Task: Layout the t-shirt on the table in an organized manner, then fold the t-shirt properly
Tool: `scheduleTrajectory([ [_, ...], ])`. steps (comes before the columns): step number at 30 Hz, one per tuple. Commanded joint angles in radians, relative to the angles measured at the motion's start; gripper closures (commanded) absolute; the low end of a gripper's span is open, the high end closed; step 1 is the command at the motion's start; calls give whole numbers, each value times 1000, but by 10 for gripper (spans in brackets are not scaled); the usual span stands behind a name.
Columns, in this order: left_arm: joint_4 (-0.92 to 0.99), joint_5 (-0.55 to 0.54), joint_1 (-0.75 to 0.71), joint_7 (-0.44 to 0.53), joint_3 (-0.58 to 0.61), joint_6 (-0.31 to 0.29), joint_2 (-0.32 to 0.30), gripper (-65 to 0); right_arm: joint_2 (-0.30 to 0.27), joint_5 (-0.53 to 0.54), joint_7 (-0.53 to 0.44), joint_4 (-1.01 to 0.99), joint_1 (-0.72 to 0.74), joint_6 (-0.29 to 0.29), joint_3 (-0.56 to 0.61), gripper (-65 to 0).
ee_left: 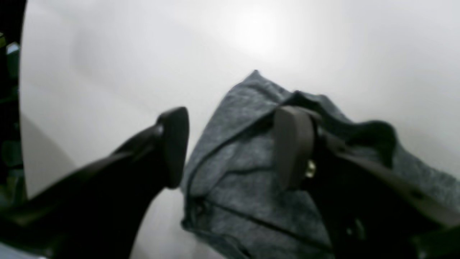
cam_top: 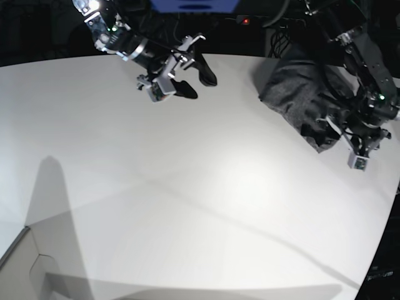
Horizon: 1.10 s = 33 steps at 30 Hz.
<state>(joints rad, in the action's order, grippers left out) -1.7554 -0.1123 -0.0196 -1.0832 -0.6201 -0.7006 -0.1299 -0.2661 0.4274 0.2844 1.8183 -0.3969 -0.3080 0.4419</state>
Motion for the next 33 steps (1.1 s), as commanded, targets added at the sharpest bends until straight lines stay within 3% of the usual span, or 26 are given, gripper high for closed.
scheduleTrajectory([
  [1,-11,-10,11,11,16,2,-23,-368,-2,14,-26,14,0,-10,1,-335],
  [24,234,-5,111,27,64,2,-55,-362,-2,14,-26,14,-21,-10,-1,-335],
  [26,239,-5,111,33,64,2,-55,-310,-2,14,-26,14,-21,-10,-1,-335],
  [28,240,-7,111,61,64,2,-55,-218,-2,14,-26,14,-21,-10,-1,-335],
  [31,242,-8,111,74,64,2,-52,-32,-2,14,-26,14,-21,-10,-1,-335],
  [33,242,-5,111,77,64,2,-52,0,-2,14,-26,14,-21,-10,-1,-335],
])
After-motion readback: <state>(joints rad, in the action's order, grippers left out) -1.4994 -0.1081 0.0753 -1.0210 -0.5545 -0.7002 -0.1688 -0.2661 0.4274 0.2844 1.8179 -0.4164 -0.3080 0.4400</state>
